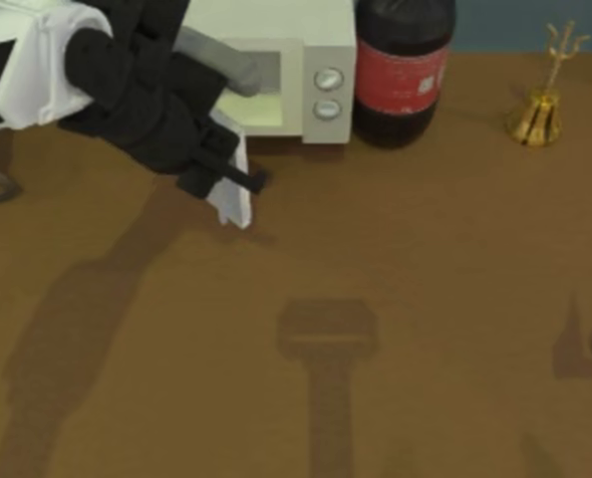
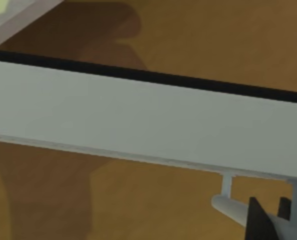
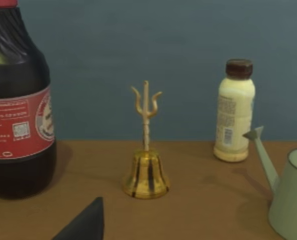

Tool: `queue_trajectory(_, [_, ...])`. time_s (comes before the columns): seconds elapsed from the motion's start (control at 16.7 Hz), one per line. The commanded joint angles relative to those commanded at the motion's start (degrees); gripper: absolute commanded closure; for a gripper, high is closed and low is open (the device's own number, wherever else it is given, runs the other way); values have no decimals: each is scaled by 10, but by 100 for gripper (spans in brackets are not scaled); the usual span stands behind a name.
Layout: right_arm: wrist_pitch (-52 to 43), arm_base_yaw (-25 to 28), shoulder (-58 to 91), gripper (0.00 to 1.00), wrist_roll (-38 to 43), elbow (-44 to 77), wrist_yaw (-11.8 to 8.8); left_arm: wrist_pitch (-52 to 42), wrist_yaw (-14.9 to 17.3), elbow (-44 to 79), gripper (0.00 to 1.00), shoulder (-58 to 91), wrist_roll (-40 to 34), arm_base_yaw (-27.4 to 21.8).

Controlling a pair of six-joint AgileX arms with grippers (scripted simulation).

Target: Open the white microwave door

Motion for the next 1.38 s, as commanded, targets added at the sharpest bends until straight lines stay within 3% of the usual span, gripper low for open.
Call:
queue_trajectory(0.42, [0, 0, 0, 0, 0, 0, 0, 0, 5, -3, 100, 1, -1, -2])
queue_trajectory(0.84, [0, 0, 0, 0, 0, 0, 0, -10, 41, -24, 100, -20, 75, 29])
queue_trajectory(1.38, [0, 0, 0, 0, 0, 0, 0, -10, 43, -24, 100, -22, 78, 30])
